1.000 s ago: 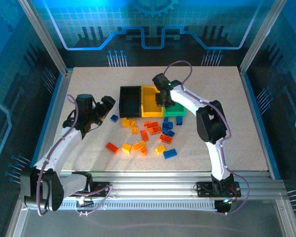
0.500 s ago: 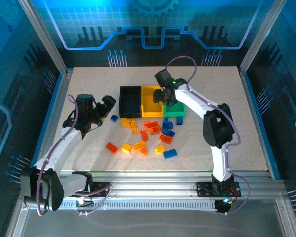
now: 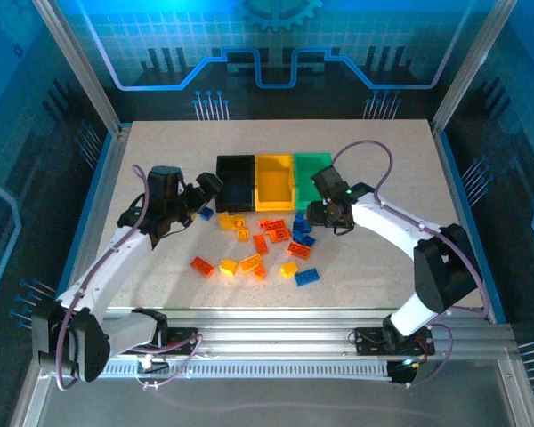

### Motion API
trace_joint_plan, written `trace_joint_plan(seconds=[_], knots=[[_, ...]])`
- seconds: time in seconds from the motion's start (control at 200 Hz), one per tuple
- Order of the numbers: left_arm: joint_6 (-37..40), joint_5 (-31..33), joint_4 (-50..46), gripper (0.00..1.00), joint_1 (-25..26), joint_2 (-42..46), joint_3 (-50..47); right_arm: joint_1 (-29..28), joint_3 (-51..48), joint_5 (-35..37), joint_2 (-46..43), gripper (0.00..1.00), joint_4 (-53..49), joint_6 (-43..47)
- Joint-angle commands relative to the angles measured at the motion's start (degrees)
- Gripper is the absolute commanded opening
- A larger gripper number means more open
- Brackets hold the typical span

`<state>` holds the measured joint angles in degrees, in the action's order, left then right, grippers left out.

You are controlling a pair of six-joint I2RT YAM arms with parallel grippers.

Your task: Sort the legos into containers by color

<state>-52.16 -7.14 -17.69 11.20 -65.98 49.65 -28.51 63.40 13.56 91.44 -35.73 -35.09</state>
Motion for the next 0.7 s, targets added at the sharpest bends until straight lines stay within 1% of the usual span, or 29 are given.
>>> trace_joint_plan(seconds=[0.0, 0.085, 0.26, 0.54, 0.635, 0.695], knots=[[-0.2, -0.3, 0.7, 0.99, -0.2, 0.3, -2.1, 1.2, 0.3, 0.2, 2.3, 0.64, 5.0, -1.3], [0.1, -0.4, 0.6, 0.99, -0.2, 0.2, -2.1, 1.9, 0.8, 0.6, 4.0, 0.60, 6.5, -1.4], [0.4, -0.2, -0.2, 0.99, -0.2, 0.1, -1.8, 4.3, 1.8, 0.2, 7.3, 0.59, 8.0, -1.0], [0.2, -0.9, 0.3, 0.99, -0.2, -1.2, -1.7, 5.1, 2.1, -1.6, 12.2, 0.60, 10.7, 0.2], [-0.2, -0.9, 0.6, 0.99, -0.2, -1.7, -1.7, 5.2, 2.3, -2.0, 13.2, 0.56, 11.3, 0.4], [-0.3, -1.0, 0.7, 0.99, -0.2, -2.0, -1.7, 5.3, 2.1, -2.1, 13.3, 0.51, 11.5, 0.7]])
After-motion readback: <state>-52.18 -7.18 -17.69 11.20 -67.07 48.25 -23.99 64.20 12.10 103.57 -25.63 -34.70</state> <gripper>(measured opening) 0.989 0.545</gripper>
